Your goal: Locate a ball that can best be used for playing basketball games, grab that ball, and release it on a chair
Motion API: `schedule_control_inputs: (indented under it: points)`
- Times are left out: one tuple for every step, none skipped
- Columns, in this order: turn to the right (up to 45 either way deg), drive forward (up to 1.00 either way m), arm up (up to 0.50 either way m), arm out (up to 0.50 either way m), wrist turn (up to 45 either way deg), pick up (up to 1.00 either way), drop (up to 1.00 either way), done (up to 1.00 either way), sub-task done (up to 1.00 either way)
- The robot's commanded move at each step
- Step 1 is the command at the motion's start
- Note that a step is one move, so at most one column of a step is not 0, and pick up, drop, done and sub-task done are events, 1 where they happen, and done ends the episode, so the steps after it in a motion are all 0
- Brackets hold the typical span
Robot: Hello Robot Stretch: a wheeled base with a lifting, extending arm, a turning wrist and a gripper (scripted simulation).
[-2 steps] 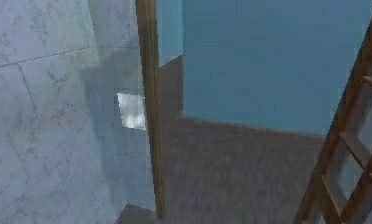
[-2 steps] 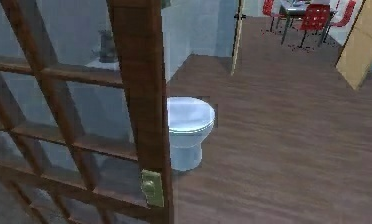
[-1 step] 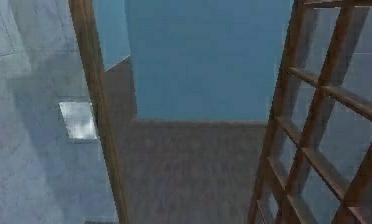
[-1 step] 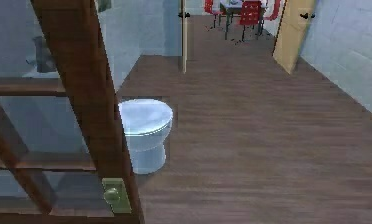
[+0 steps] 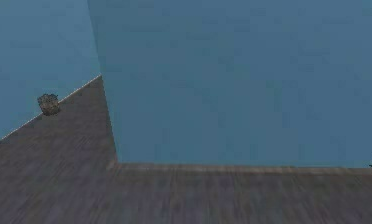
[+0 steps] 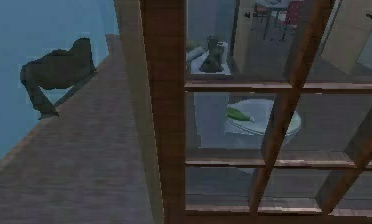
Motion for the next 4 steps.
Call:
schedule_control_inputs:
  points:
    - [9.0,0.0,0.0,0.0,0.0,0.0,0.0,0.0,0.0]
    - [0.0,0.2,0.0,0.0,0.0,0.0,0.0,0.0,0.0]
    - [-45.0,0.0,0.0,0.0,0.0,0.0,0.0,0.0,0.0]
    - [-18.0,0.0,0.0,0.0,0.0,0.0,0.0,0.0,0.0]
